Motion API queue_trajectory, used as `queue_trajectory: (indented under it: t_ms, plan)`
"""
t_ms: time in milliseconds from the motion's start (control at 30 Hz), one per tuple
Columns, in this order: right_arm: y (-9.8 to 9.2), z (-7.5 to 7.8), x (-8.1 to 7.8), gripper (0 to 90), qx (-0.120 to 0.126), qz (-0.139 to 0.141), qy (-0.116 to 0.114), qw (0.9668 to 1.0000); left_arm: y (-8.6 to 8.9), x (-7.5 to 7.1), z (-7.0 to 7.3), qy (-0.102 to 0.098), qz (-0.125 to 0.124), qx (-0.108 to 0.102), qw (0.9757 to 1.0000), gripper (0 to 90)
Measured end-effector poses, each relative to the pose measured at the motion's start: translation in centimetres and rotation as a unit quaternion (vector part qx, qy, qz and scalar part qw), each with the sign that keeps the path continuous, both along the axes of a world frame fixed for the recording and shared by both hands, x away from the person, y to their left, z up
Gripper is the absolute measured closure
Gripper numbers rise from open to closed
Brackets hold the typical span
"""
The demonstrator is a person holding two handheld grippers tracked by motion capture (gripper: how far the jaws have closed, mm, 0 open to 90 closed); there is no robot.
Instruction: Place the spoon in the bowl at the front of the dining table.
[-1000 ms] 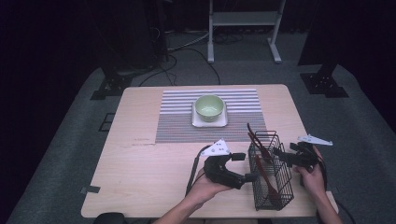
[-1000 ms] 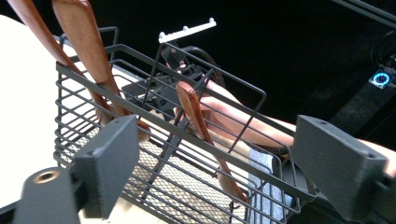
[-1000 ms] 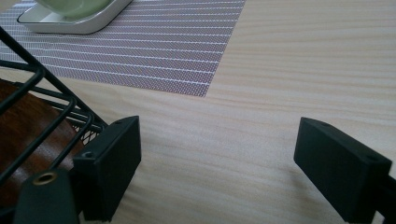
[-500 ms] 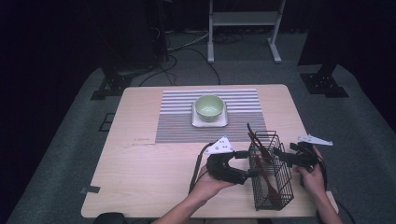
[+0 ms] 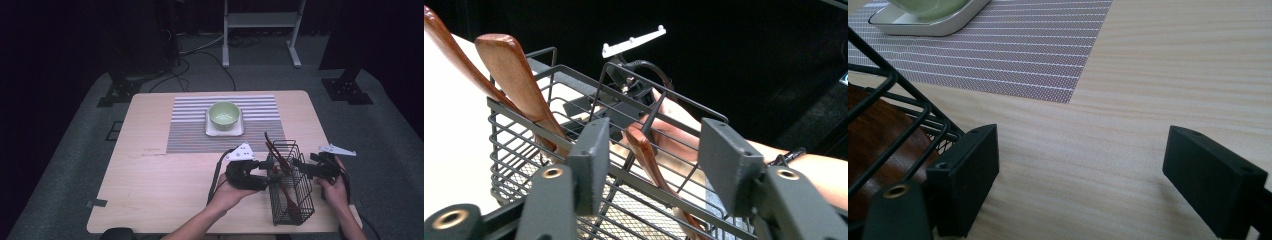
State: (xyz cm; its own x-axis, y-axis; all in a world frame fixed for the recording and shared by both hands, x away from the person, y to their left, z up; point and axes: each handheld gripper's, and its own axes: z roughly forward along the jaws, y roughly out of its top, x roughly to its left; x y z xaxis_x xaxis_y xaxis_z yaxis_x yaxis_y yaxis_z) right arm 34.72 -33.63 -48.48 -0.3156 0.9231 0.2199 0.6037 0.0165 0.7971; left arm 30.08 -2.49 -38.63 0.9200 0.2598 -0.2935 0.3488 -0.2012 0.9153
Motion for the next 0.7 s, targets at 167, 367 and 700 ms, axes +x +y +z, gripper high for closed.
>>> queue_trajectory:
  t_ms: [167,367,700]
  plan:
    - [-0.02,0.0,0.01,13.4,0.001,0.0,0.0,1.0,-0.05,0.31,-0.17,0.005,0.001,0.003,1.0,58.8]
    - [0.01,0.0,0.01,13.4,0.0,0.001,0.0,1.0,0.05,0.33,-0.36,0.002,-0.008,-0.001,1.0,70.0]
    - [0.04,0.01,0.0,13.4,-0.002,0.002,-0.001,1.0,0.11,-0.05,0.09,0.0,-0.027,-0.02,0.9994,82.0]
